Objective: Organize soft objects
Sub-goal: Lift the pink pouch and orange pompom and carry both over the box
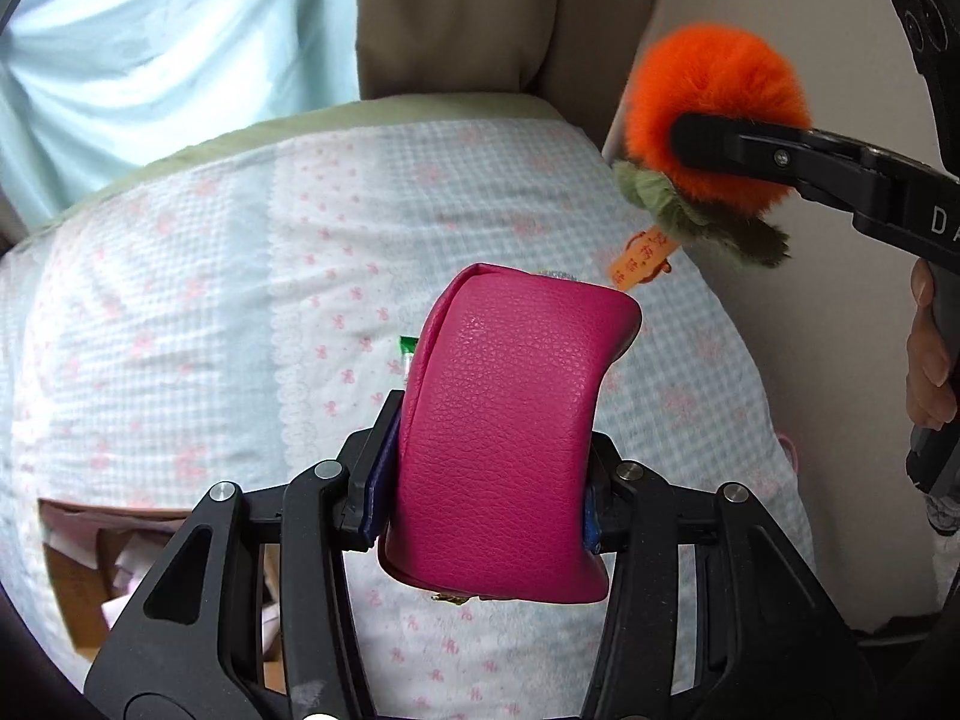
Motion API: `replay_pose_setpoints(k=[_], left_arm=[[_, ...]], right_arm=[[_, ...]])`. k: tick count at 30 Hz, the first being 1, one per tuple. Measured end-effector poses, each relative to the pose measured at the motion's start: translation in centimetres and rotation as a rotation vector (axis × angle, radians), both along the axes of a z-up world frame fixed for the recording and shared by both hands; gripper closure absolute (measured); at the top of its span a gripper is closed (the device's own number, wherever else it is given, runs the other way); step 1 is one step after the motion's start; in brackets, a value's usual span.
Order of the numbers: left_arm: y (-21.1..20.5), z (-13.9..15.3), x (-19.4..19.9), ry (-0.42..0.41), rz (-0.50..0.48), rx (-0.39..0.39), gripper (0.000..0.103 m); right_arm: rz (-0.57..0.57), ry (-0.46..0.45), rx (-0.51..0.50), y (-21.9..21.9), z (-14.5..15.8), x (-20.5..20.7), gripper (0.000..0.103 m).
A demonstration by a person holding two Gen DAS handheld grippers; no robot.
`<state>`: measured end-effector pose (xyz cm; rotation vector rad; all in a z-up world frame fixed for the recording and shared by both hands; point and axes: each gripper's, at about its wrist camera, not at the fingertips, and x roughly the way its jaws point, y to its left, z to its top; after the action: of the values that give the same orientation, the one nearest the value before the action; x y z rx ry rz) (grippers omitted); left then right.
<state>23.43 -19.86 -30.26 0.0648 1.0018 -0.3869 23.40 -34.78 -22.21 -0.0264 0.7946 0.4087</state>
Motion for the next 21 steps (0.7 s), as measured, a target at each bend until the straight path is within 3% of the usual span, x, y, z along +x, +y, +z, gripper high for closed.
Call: replay_pose_setpoints(k=[5, 10, 15, 21], left_arm=[[4.8, 6.1, -2.8, -0.041, 0.089, -0.004, 0.060], [10.8, 9.6, -5.4, -0.044, 0.202, -0.005, 0.060], [16.9, 11.2, -8.4, -0.063, 0.269, 0.039, 0.060], [24.1, 10.5, -9.9, -0.023, 0.288, 0.048, 0.060]], right_arm=[[-0.038, -0.016, -0.038, 3.2, 4.5, -2.6, 0.068], [-0.026, -0.020, -0.043, 7.8, 6.4, -5.1, 0.068], [-0.019, -0.002, -0.039, 13.2, 6.7, -7.3, 0.068], [-0.044, 0.021, -0.034, 19.5, 5.9, -9.5, 0.068]])
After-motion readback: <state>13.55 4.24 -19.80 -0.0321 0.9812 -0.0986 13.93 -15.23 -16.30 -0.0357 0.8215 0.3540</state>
